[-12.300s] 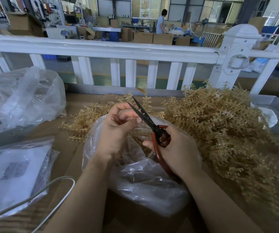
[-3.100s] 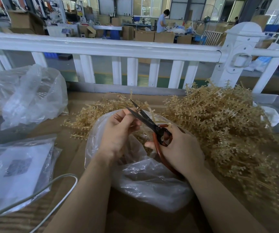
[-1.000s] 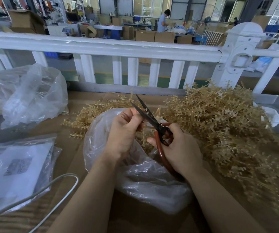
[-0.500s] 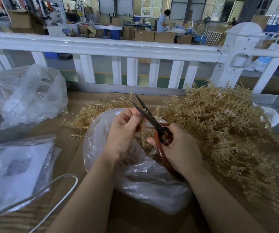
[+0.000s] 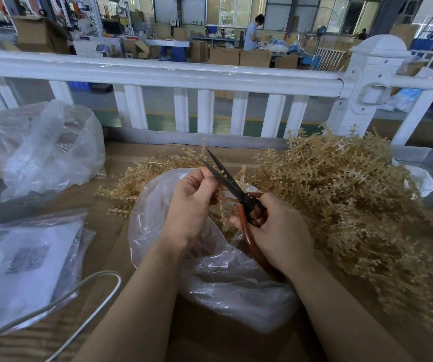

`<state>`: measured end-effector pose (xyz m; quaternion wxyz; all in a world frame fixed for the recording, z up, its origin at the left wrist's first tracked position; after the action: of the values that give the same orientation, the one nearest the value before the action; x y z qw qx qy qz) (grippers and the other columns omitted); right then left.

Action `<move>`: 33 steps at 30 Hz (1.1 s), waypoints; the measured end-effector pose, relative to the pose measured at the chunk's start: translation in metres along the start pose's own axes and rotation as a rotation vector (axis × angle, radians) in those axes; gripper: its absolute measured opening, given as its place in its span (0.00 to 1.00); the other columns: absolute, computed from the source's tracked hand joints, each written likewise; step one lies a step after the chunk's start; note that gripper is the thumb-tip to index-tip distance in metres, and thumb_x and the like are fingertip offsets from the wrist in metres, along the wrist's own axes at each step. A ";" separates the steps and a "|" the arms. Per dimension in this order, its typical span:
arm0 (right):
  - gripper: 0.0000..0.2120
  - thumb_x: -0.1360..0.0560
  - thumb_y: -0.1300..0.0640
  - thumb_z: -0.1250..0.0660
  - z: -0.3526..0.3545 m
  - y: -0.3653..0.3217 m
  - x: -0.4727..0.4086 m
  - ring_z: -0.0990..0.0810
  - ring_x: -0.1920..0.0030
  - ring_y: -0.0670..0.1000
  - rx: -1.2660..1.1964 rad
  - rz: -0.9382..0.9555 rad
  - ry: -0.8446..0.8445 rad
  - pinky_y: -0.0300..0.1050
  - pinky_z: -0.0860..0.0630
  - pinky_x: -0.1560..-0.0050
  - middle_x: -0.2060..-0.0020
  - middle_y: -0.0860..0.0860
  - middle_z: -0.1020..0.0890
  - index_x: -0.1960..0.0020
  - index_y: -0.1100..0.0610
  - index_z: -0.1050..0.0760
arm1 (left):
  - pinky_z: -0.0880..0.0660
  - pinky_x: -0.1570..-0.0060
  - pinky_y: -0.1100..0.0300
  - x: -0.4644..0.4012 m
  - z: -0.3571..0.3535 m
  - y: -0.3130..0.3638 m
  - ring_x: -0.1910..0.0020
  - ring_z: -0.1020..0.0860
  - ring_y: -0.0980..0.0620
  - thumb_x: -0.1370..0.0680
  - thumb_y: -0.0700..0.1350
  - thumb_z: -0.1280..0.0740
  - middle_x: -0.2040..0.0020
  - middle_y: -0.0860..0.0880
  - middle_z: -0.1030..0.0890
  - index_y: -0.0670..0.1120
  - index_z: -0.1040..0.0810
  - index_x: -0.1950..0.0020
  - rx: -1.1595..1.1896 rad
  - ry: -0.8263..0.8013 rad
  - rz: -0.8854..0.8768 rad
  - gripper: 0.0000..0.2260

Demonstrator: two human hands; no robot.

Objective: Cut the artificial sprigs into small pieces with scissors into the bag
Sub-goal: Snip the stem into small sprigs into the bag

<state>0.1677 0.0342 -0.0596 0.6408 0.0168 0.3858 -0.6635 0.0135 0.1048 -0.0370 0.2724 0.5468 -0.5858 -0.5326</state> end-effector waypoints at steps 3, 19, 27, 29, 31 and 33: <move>0.21 0.32 0.24 0.38 0.001 0.001 0.000 0.26 0.65 0.37 0.010 -0.006 -0.003 0.36 0.30 0.69 0.68 0.36 0.26 0.56 0.39 0.35 | 0.27 0.63 0.59 0.001 -0.002 0.001 0.65 0.29 0.50 0.18 0.41 0.38 0.64 0.45 0.24 0.43 0.24 0.57 -0.002 0.003 -0.004 0.09; 0.23 0.33 0.22 0.39 0.001 0.000 0.000 0.25 0.65 0.36 0.002 -0.031 0.012 0.41 0.25 0.67 0.69 0.38 0.25 0.55 0.40 0.33 | 0.28 0.65 0.60 0.002 -0.001 0.004 0.68 0.28 0.53 0.18 0.35 0.39 0.63 0.47 0.21 0.30 0.30 0.48 -0.065 -0.003 -0.117 0.07; 0.27 0.35 0.19 0.41 0.002 0.001 -0.001 0.24 0.66 0.36 -0.034 -0.002 0.000 0.40 0.24 0.64 0.71 0.39 0.24 0.54 0.41 0.33 | 0.26 0.65 0.64 0.002 0.000 0.003 0.68 0.26 0.56 0.18 0.36 0.40 0.65 0.51 0.21 0.39 0.27 0.51 -0.067 -0.009 -0.105 0.04; 0.27 0.35 0.19 0.40 0.001 0.000 -0.001 0.22 0.66 0.39 -0.032 -0.005 -0.007 0.43 0.21 0.62 0.70 0.39 0.24 0.54 0.41 0.34 | 0.25 0.62 0.62 0.002 0.001 0.003 0.64 0.24 0.53 0.17 0.37 0.40 0.62 0.48 0.21 0.40 0.26 0.50 -0.047 -0.013 -0.088 0.04; 0.26 0.35 0.18 0.41 0.002 -0.002 -0.001 0.23 0.65 0.39 -0.021 0.015 0.008 0.44 0.21 0.62 0.70 0.37 0.25 0.54 0.39 0.35 | 0.24 0.59 0.57 0.001 0.003 0.002 0.60 0.22 0.47 0.17 0.39 0.41 0.58 0.43 0.20 0.43 0.26 0.50 -0.014 -0.008 -0.061 0.05; 0.24 0.34 0.18 0.43 0.003 -0.004 0.000 0.24 0.65 0.36 -0.054 0.040 0.026 0.39 0.24 0.62 0.68 0.35 0.26 0.55 0.37 0.36 | 0.22 0.60 0.57 -0.001 0.005 0.001 0.59 0.20 0.47 0.16 0.40 0.42 0.57 0.43 0.19 0.45 0.28 0.51 0.054 0.028 -0.030 0.06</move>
<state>0.1652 0.0316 -0.0555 0.6491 0.0159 0.4117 -0.6395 0.0090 0.1069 -0.0368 0.2577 0.5699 -0.5880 -0.5130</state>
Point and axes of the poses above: each hand's wrist, its own x-axis away from the middle knuckle, its own z-axis out of the back of the hand, y = z × x, the point moved 3 cm from there along -x, towards the middle knuckle
